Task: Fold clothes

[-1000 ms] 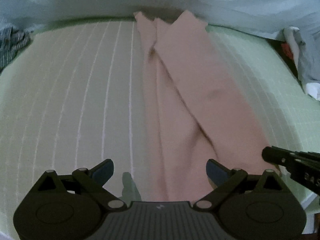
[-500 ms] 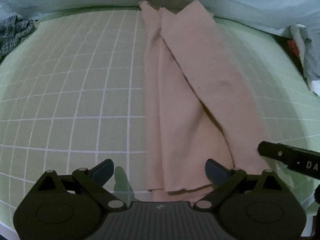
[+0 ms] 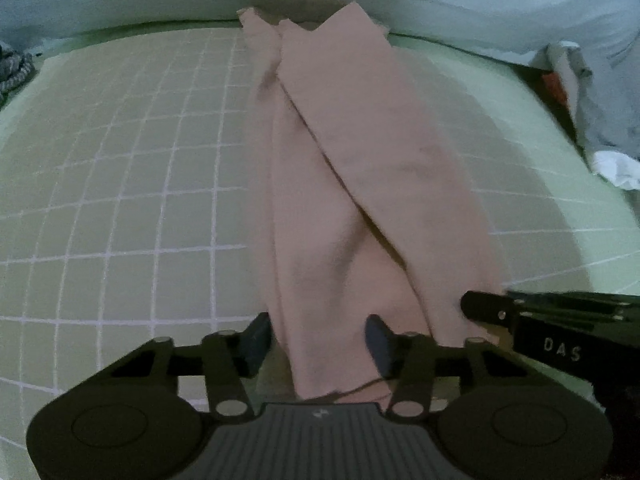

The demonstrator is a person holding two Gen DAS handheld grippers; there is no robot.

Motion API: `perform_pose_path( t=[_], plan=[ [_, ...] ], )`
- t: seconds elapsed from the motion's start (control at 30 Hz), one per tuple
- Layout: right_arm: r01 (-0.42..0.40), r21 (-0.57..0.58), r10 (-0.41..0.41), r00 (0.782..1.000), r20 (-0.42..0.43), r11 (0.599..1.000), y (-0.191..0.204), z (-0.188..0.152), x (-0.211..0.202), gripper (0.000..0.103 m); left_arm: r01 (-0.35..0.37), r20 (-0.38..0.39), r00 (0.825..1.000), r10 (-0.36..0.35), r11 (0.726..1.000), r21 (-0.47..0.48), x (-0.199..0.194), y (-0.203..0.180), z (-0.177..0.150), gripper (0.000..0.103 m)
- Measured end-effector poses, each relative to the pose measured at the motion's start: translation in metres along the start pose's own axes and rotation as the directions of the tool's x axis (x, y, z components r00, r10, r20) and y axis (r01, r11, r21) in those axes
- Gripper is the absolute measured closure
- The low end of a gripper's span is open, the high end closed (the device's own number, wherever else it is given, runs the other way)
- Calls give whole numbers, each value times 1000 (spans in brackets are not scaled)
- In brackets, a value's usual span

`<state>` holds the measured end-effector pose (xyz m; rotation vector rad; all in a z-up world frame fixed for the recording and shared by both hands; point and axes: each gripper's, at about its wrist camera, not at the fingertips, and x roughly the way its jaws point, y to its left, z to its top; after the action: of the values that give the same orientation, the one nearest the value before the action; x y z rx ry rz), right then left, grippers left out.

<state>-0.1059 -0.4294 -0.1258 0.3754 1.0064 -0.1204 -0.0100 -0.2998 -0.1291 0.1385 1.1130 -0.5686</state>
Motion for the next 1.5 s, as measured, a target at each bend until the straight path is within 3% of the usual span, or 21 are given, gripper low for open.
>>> perform_pose_path(
  t=[0.17,0.37,0.5,0.63,0.73,0.87,0.97,1.07,1.13,1.27,1.5],
  plan=[
    [-38,6,39,997,-60,999,-4,-19,-12,93,86,-66,994,-88,996,-37,-8,6,-12,84],
    [-110,59,118,982,-145,992,-26,-56,-54,93,217,-176,958,-226,974,-72,-33,5,-40,89],
    [-178,108,186,981,-59,978,-42,-27,-75,94,283,-78,955,-285,959,-30,-60,3,-1,89],
    [-243,105,235,968,86,964,-46,22,-100,94,312,60,948,-311,950,-3,-84,-2,56,89],
    [-303,103,277,937,211,948,-50,65,-122,94,323,167,932,-322,946,22,-111,-6,85,89],
    [-331,46,295,890,346,943,-40,111,-146,94,328,304,894,-330,943,59,-148,-14,118,89],
    [-355,25,314,856,411,935,-32,124,-163,94,346,367,867,-338,937,44,-168,-19,121,89],
    [-405,23,355,826,438,914,-27,112,-183,94,387,389,848,-360,922,11,-182,-19,111,89],
    [-428,21,377,817,436,904,-27,104,-190,94,386,383,850,-361,922,12,-187,-19,102,89],
    [-460,46,403,818,410,887,-30,102,-186,94,376,372,856,-360,926,30,-201,-9,99,89],
    [-444,90,378,838,394,891,-36,127,-155,94,361,391,861,-325,932,-18,-175,6,120,89]
  ],
)
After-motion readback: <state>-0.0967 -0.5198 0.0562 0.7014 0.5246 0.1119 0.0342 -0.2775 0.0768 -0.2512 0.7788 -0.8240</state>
